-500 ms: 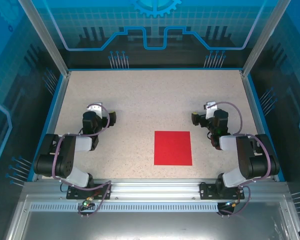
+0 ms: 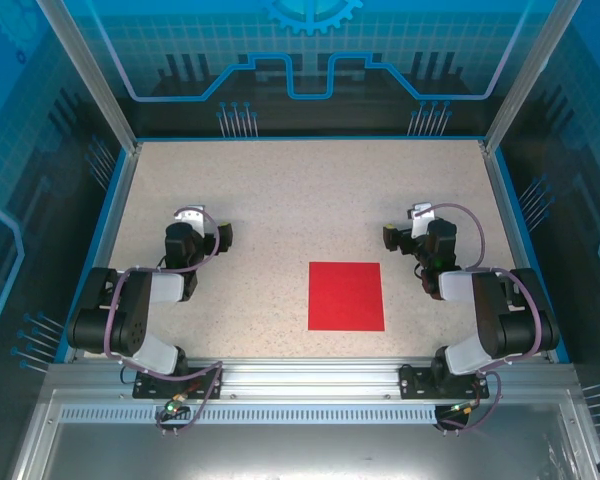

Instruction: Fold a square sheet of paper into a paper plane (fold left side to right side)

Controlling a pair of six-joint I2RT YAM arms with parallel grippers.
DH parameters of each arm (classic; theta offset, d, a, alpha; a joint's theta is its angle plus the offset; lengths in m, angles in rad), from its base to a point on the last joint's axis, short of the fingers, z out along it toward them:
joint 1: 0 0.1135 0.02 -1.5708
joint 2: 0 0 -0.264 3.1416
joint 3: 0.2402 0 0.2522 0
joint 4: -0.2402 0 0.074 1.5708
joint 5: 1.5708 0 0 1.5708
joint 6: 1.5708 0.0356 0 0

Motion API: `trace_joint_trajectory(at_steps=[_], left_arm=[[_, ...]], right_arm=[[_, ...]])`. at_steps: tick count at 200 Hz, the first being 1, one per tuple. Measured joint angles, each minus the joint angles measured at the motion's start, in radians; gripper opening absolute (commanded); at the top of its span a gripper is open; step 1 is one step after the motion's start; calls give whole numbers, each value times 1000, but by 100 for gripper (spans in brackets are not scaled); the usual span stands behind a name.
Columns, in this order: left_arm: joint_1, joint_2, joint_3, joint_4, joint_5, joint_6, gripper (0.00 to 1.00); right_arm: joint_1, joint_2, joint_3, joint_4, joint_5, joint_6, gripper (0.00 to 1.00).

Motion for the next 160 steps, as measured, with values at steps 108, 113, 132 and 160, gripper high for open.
trace_joint_trajectory(at_steps=[108,113,132,160], left_arm=[[-109,-420,66,-359,-48,-56,99],[-143,-449,85,-396,-56,-78,99],[-302,-512,138,-501,-95,-141,99],[-593,-460,187,-646,-163,-239,99]], right_arm=[[-23,-333,56,-326,56,121,99],[-23,-369,61,-354,57,143,99],[-22,-498,76,-463,53,251,99],[-4,-585,92,-607,43,360,99]])
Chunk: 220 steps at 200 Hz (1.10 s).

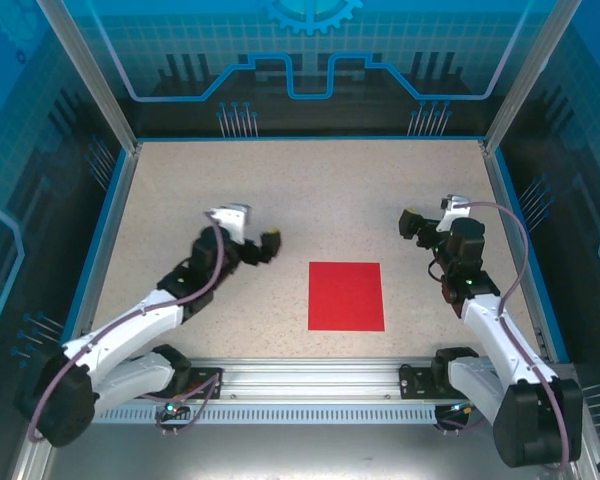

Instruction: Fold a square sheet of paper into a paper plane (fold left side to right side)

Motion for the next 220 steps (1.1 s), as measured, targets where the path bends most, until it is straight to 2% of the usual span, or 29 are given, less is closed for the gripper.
trace_joint_trajectory(at_steps=[18,35,52,72,109,137,220], left_arm=[[-156,136,86,-119,-43,-34,99],[-279,322,237,-233,-69,-52,99],[-367,478,387,-299,-84,-65,99],[-424,616,519,-345,-64,-82,99],[-439,831,710,-456,-29,-104,99],[-431,932,810,-562,-21,-111,99],[-372,1025,873,-689,13,-121,99]], right_arm=[[19,-13,23,-85,0,27,99],[31,-13,43,-140,1,37,99],[38,-19,47,-169,6,43,99],[39,-24,47,-198,12,46,99],[40,-24,50,-232,19,42,99],[42,-27,54,-241,19,41,99],[45,-29,57,-248,19,34,99]])
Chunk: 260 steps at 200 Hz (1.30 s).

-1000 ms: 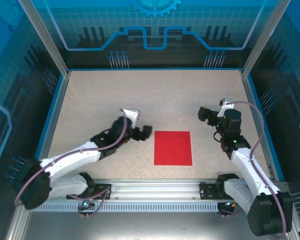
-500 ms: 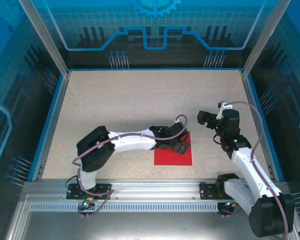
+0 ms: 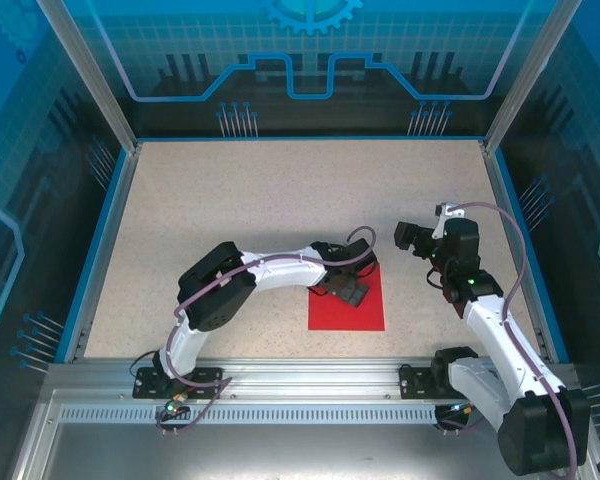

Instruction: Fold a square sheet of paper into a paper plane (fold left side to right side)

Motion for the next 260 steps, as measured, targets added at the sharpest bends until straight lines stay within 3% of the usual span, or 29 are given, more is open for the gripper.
trace_joint_trajectory(at_steps=[54,141,175,200,236,260], left_arm=[[40,5,0,13,29,23,99],[219,52,66,55,53,170,99],[230,43,58,56,73,204,99],[230,-48,-33,64,108,193,99],[230,-282,-227,141,227,57,99],[230,-328,-304,198,315,-36,95]], right_arm=[[0,0,2,-4,-2,0,99],[0,43,30,-29,-22,-7,99],[18,214,113,-76,-60,-8,99],[87,414,233,-125,-73,-26,99],[200,667,391,-158,-82,-42,99],[241,795,464,-180,-83,-41,99]])
